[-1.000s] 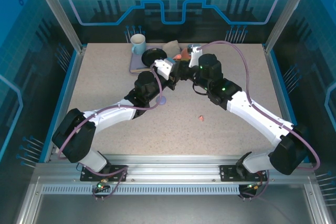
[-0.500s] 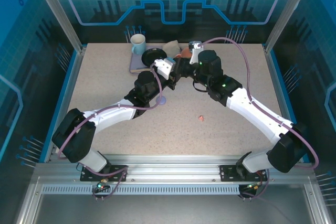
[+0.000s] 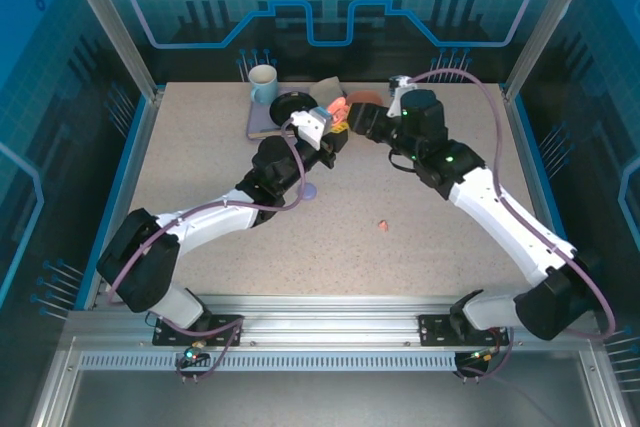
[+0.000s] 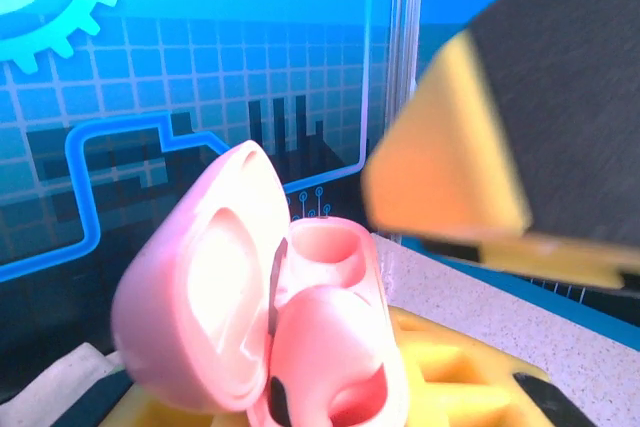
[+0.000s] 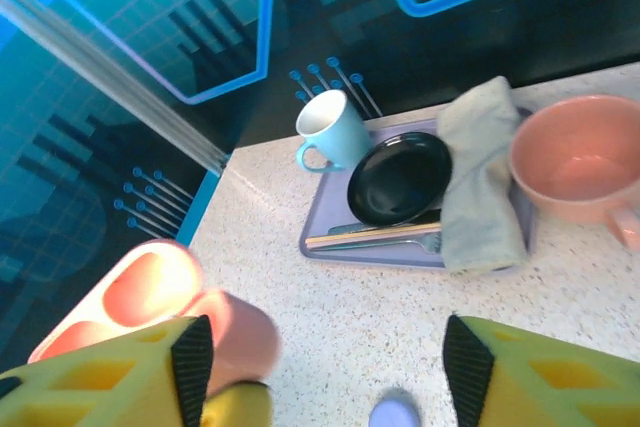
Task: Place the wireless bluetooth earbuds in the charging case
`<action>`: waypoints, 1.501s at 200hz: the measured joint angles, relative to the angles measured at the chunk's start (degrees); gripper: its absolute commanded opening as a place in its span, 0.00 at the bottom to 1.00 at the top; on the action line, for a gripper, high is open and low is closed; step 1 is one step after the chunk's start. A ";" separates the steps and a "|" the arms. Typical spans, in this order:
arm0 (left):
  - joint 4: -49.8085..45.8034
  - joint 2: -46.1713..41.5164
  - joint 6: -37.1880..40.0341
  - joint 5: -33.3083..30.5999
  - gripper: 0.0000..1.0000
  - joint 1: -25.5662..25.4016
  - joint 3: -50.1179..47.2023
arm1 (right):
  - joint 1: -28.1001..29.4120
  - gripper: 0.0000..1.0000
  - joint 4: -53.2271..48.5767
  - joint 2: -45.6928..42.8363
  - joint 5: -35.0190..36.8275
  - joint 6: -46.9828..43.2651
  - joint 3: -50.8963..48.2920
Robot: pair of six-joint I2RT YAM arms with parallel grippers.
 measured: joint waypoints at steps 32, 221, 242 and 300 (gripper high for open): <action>0.15 -2.08 0.15 0.00 0.00 0.00 -0.72 | -4.13 0.74 -5.97 -6.86 1.25 1.66 -1.64; -13.25 -21.20 1.92 9.70 0.00 0.72 -18.03 | -3.52 0.70 -26.67 18.23 -3.58 -10.67 -14.58; -13.64 -22.27 1.92 9.68 0.00 0.72 -18.03 | -3.43 0.69 -25.07 19.06 -4.52 -10.58 -15.06; -14.05 -23.52 1.92 9.68 0.00 0.76 -18.47 | -1.38 0.69 -21.86 23.02 -5.53 -8.70 -15.43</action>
